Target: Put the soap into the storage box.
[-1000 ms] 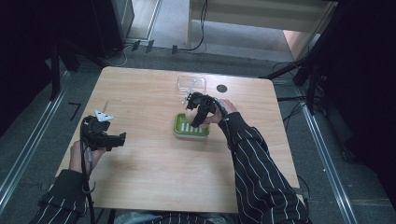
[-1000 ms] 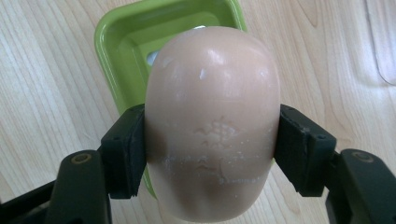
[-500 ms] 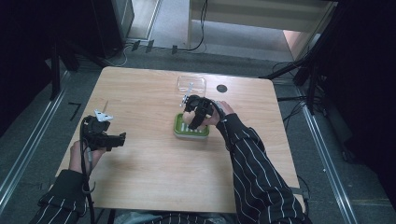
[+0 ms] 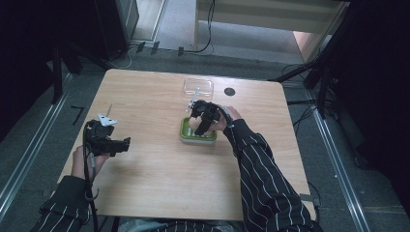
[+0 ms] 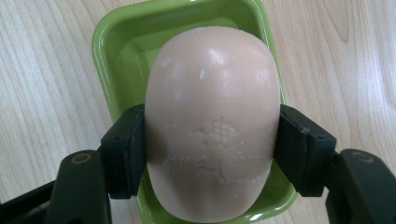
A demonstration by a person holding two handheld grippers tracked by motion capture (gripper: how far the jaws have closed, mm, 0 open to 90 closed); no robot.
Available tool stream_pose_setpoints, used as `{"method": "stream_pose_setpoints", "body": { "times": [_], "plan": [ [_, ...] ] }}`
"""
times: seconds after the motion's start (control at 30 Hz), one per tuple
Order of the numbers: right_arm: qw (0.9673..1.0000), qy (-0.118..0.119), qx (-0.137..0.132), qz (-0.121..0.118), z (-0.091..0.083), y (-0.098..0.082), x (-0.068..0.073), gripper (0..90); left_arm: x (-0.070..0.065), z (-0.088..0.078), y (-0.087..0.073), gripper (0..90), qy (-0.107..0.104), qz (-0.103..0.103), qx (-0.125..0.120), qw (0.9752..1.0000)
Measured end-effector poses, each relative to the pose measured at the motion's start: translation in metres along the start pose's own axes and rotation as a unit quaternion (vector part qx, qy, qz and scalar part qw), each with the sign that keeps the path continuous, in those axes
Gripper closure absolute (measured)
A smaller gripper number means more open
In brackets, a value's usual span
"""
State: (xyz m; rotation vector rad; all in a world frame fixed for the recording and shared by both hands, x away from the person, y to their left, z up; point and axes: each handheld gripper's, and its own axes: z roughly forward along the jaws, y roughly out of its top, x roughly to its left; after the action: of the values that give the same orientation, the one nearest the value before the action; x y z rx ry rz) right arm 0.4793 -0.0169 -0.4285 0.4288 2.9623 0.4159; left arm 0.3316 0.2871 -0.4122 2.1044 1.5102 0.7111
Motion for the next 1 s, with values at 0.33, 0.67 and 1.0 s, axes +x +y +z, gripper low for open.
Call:
{"method": "stream_pose_setpoints", "body": {
  "times": [0.33,0.67,1.0],
  "plan": [
    [0.9999,0.005,0.001,-0.009,0.007,0.000,-0.001,33.4,0.000,0.000,0.000,14.4,0.000,0.000,0.000,1.0000],
    [0.9998,0.010,0.000,-0.017,0.012,0.000,-0.002,33.4,0.001,0.000,0.000,14.4,0.000,0.000,0.000,1.0000],
    [0.9997,0.011,-0.002,-0.020,0.016,-0.001,-0.001,33.3,0.001,0.000,0.000,14.4,0.001,0.000,0.000,1.0000]
  ]
}}
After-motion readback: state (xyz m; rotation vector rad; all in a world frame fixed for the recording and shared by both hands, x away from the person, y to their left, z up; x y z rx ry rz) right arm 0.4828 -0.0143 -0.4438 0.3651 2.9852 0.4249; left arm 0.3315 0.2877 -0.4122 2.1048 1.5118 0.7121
